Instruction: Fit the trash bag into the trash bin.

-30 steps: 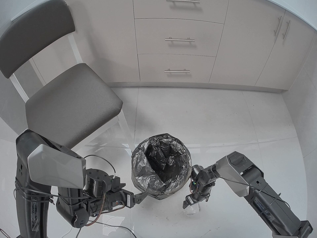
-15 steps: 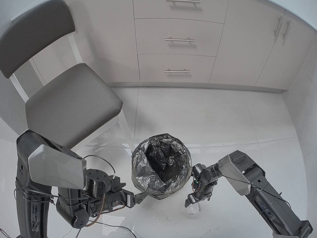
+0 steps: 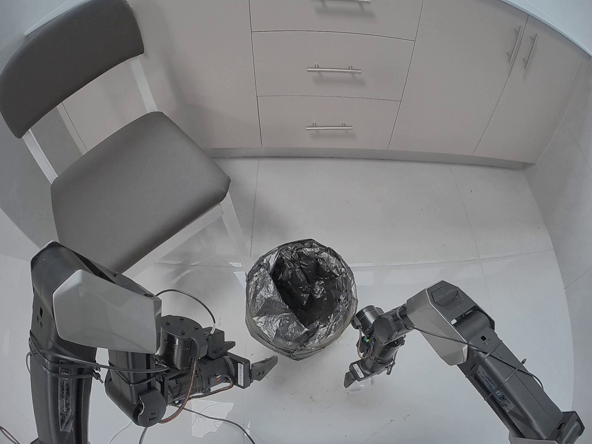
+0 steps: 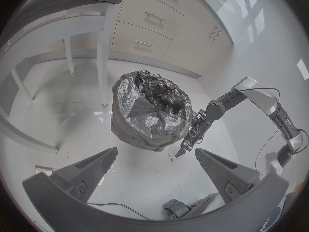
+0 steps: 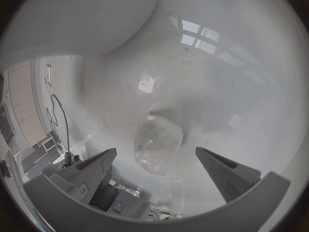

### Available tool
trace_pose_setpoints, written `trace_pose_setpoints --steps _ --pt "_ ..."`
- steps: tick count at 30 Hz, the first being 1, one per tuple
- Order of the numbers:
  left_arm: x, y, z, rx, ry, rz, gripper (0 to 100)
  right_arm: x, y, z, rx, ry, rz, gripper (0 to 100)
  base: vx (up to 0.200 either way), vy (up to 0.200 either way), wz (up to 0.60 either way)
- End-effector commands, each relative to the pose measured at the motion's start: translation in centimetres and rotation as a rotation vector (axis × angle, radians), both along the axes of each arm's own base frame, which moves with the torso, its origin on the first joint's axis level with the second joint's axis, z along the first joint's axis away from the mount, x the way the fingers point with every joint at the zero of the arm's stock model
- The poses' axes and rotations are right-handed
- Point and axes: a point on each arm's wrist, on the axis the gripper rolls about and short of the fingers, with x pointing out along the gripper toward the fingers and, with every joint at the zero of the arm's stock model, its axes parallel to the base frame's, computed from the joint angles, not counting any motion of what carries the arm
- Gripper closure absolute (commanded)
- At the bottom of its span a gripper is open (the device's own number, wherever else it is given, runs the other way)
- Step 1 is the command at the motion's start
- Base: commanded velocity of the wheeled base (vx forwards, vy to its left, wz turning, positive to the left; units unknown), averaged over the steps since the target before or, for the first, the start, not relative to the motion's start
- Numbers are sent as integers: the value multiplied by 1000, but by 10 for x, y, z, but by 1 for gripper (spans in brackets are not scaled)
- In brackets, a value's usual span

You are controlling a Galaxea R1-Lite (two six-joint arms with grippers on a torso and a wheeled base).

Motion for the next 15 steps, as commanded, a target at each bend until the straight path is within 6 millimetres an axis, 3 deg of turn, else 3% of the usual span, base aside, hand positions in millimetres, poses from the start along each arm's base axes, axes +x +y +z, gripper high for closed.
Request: trace_pose_setpoints --steps 1,3,15 --pt "0 0 -1 1 2 0 0 0 0 0 3 -1 -1 0 -200 0 0" --pt "0 0 0 -1 -1 0 0 1 -1 0 3 -2 -2 0 -200 0 0" --pt "3 -1 -3 1 -2 4 0 12 2 2 39 -113 -10 0 0 0 0"
